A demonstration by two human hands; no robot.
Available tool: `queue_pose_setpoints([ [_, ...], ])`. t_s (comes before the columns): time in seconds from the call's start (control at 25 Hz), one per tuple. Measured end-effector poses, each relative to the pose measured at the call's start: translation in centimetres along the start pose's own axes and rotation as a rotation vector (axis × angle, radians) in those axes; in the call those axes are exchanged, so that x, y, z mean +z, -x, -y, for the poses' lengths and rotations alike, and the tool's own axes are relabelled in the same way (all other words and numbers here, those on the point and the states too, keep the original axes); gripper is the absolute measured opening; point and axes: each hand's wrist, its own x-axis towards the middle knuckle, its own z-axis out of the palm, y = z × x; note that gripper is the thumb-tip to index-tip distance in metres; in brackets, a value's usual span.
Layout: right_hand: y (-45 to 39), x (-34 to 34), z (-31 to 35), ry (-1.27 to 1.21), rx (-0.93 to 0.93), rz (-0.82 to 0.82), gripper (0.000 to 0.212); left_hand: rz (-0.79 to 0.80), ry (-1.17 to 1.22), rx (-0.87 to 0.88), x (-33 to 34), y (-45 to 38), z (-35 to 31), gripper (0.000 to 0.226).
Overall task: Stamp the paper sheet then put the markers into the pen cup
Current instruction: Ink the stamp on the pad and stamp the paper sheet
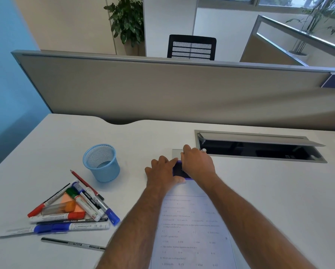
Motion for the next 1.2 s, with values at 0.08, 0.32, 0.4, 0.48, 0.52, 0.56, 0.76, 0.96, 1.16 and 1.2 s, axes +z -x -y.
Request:
queue_pose_setpoints([
  [0.08, 0.6, 0.2, 0.0, -0.014, 0.000, 0.004, 0.026, -0.004, 0.001, 0.000, 0.0, 0.0, 0.0, 0.076],
  [0.32, 2.7, 0.6, -0.3, -0.019, -0.004, -0.063, 0.031, -0.018, 0.007, -0.004, 0.0, 0.0, 0.0, 0.077],
  [0.4, 3.2, 0.8, -0.3, -0.014, -0.001, -0.071, 0.030, -0.030, -0.009, 0.000, 0.1, 0.0, 0.0, 0.075],
  [0.48, 3.4, 0.9, -0.4, -0.017, -0.006, -0.075, 0.032, -0.032, -0.004, 0.001, 0.1, 0.0, 0.1, 0.075],
  [0.52, 3.4, 0.9, -0.4, -0.020, -0.009, -0.075, 0.033, -0.032, -0.003, 0.001, 0.1, 0.0, 0.1, 0.075],
  [0.56, 3.4, 0.9, -0.4, -0.021, -0.009, -0.072, 0.032, -0.031, -0.002, 0.001, 0.1, 0.0, 0.1, 0.075],
  [0.76, 2.0, 0.5, -0.3, -0.024, 0.004, -0.051, 0.032, -0.011, 0.002, -0.008, 0.1, -0.1, 0.0, 0.078],
  [0.96, 0.9, 0.1, -0.1, -0.011, 0.001, -0.027, 0.026, 0.000, 0.011, -0.005, 0.0, -0.1, 0.1, 0.078],
  [1.16, 2.3, 0.2, -0.2, -0.054, 0.004, -0.054, 0.032, -0.016, 0.015, -0.004, 0.1, 0.1, 0.1, 0.078],
  [1.2, 2.7, 0.2, -0.3, -0.058, 0.001, -0.060, 0.032, -0.022, 0.019, 0.001, 0.2, 0.1, 0.1, 0.078],
])
